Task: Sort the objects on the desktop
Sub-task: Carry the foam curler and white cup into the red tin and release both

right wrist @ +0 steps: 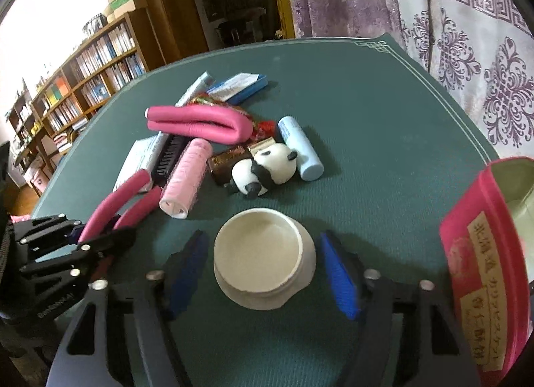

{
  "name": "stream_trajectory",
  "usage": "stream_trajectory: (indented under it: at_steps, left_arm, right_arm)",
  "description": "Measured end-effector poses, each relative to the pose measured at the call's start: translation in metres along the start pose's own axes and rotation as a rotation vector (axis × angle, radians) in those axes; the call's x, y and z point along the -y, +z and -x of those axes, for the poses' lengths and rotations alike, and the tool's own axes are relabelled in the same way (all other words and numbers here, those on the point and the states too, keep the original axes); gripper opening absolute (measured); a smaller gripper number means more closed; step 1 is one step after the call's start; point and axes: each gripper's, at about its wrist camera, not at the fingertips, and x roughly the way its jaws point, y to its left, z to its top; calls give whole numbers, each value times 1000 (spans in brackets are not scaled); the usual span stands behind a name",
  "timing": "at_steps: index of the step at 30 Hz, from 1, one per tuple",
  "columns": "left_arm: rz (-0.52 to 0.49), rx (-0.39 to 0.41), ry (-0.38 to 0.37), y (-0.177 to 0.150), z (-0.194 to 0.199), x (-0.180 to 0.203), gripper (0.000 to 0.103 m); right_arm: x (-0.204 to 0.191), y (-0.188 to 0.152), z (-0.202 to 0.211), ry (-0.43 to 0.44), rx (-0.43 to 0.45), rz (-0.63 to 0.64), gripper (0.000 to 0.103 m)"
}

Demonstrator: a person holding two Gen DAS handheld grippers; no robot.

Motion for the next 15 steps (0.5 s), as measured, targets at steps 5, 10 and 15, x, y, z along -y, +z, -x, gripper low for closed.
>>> stream_trajectory:
  at_steps: [5,10,15]
  left_arm:
    - [13,19,-9,-4,12,3,16]
    - [32,39,-14,0,24,2,16]
    - [20,48,-35,2,30,14,16]
  right_arm:
    - [0,-3,4,-4,9,7,64]
    - [-1,-6,20,7,40,-4,64]
    - [0,-11,38,17,69,-15,64]
